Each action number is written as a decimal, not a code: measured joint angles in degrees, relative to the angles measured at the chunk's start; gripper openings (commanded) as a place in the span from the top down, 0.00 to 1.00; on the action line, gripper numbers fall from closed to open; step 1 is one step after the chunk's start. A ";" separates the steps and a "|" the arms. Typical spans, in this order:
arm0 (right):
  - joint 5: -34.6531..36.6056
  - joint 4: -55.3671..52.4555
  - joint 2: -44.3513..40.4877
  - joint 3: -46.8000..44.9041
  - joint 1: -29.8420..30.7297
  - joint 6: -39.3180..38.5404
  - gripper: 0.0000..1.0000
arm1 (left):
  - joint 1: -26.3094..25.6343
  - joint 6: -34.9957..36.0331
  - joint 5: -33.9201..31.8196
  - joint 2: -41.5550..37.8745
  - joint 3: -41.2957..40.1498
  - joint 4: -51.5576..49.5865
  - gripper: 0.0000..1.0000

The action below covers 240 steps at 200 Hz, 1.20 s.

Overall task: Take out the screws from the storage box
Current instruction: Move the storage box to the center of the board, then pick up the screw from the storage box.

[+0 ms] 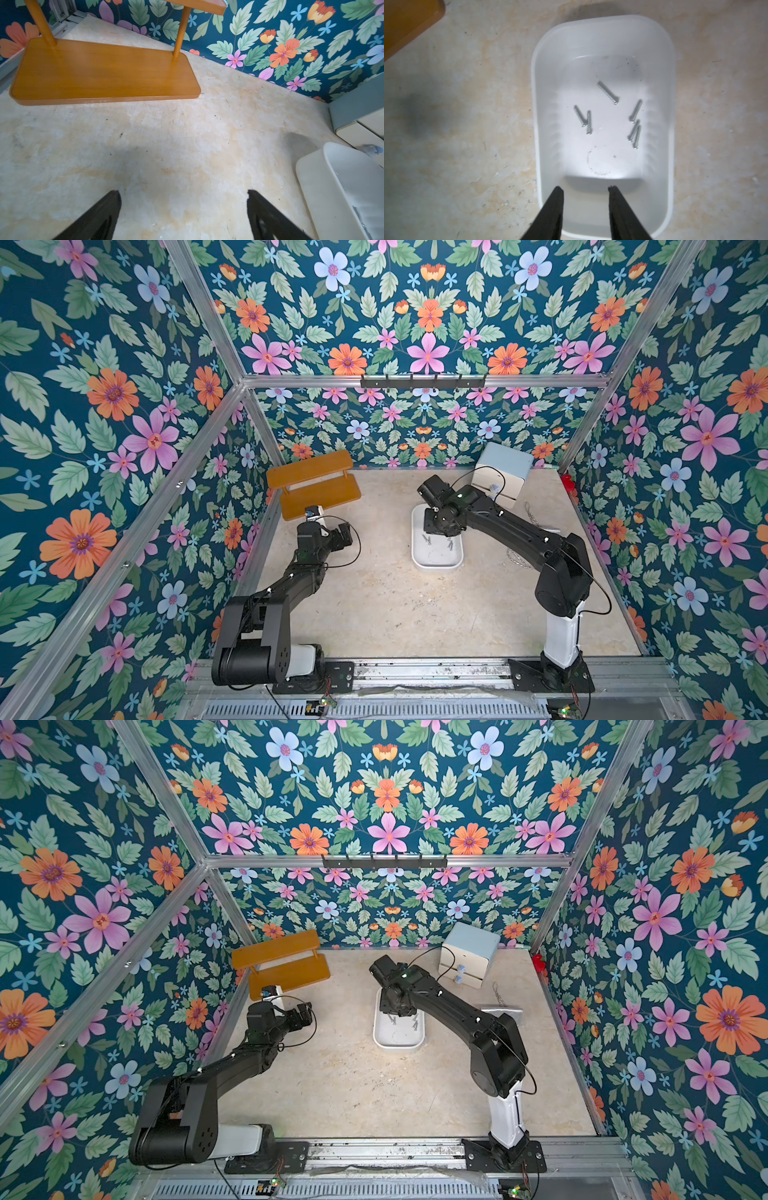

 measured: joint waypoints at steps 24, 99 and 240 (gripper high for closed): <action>0.46 -1.75 5.29 3.58 -1.09 -4.70 0.65 | 0.00 -0.44 2.60 1.22 0.04 1.90 0.01; -0.20 -4.15 17.66 14.32 -7.63 -12.83 0.66 | -0.22 -0.46 3.91 2.82 1.42 2.40 0.01; -5.77 -5.73 28.44 22.27 -8.37 -14.49 0.71 | -0.33 -0.42 3.85 4.17 2.78 1.55 0.01</action>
